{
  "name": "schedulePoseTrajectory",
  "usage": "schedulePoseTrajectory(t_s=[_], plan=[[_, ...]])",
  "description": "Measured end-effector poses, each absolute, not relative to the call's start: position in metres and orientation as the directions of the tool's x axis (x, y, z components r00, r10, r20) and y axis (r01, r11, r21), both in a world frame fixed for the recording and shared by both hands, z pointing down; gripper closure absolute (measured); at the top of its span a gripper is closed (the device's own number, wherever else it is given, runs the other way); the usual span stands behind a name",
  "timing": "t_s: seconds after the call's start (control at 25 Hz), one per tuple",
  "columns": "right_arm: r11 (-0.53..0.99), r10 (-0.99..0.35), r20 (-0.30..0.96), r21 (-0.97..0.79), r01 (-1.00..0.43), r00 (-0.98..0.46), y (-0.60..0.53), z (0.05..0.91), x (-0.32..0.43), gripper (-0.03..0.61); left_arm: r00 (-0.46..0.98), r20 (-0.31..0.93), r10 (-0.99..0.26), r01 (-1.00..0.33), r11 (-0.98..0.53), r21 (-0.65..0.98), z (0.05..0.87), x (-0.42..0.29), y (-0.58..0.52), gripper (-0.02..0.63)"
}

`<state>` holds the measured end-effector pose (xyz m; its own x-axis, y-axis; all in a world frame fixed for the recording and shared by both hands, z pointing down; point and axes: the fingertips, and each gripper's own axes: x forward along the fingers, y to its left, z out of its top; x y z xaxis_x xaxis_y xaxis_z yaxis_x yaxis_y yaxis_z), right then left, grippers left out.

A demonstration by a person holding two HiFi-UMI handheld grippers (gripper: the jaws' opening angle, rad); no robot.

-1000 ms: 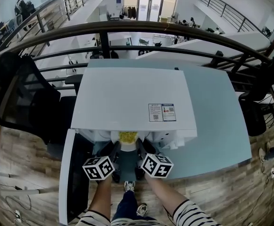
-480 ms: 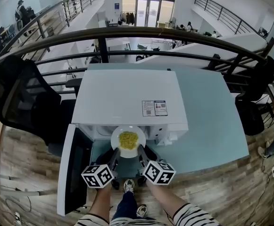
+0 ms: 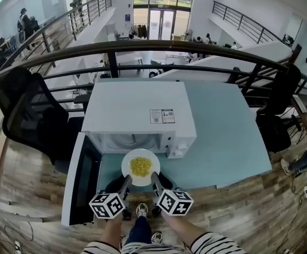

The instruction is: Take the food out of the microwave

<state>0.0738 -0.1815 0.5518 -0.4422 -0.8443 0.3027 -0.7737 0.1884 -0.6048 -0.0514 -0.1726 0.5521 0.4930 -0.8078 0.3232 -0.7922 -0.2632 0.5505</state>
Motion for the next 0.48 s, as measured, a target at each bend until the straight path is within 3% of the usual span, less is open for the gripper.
schedulePoseTrajectory(t_s=[0.48], plan=[[0.205,-0.850,0.285,-0.597,-0.776,-0.444,-0.099,0.538,0.085,0.497,0.481,0.312,-0.819,-0.801,-0.266,0.537,0.538,-0.040,-0.089,0.514]])
